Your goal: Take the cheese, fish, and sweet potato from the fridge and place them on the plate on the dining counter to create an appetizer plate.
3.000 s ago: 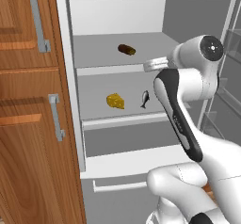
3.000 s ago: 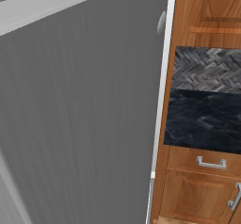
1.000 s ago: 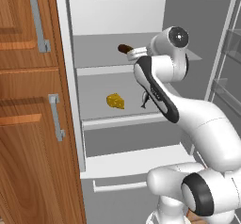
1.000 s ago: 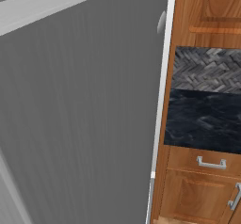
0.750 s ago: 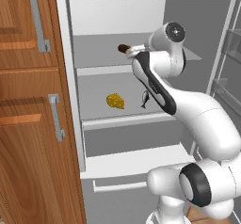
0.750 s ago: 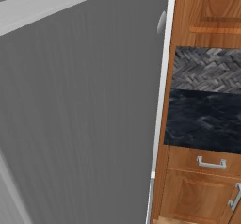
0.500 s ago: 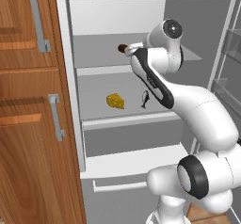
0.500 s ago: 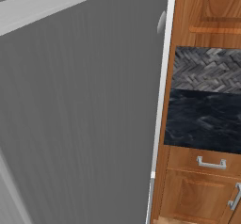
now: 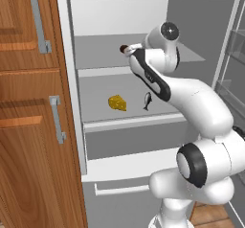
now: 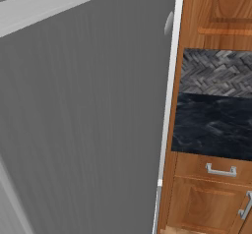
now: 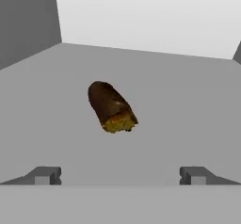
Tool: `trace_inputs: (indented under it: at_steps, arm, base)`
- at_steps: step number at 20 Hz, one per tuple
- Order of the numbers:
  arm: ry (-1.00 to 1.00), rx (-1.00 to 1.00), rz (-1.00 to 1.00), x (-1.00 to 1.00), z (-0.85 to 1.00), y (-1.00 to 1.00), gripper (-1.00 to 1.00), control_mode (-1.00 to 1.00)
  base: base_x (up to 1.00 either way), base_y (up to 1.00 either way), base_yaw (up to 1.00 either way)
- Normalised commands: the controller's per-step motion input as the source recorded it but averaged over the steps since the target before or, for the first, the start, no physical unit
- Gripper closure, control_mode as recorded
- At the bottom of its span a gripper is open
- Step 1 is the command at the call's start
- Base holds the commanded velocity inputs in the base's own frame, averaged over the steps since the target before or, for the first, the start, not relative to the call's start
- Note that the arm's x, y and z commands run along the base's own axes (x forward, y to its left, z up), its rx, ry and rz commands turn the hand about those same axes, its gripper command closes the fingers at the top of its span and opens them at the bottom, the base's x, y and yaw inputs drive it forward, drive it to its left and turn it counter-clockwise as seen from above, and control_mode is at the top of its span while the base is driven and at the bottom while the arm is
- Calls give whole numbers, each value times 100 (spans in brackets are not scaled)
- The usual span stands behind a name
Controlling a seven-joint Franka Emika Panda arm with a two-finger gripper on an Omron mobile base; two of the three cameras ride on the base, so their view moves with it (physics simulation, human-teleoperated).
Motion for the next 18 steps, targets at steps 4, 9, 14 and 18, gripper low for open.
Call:
trace_inputs:
  at_steps: [4,9,14,18]
  arm:
    - [0,0,1,42,-4,0,-100,-100]
    - [0,0,0,49,0,0,-100,-100]
    - [0,0,0,42,1,0,-100,-100]
    - [0,0,0,39,0,2,-100,-100]
  base:
    - [0,0,0]
    - [0,0,0]
    - [0,0,0]
    - [0,0,0]
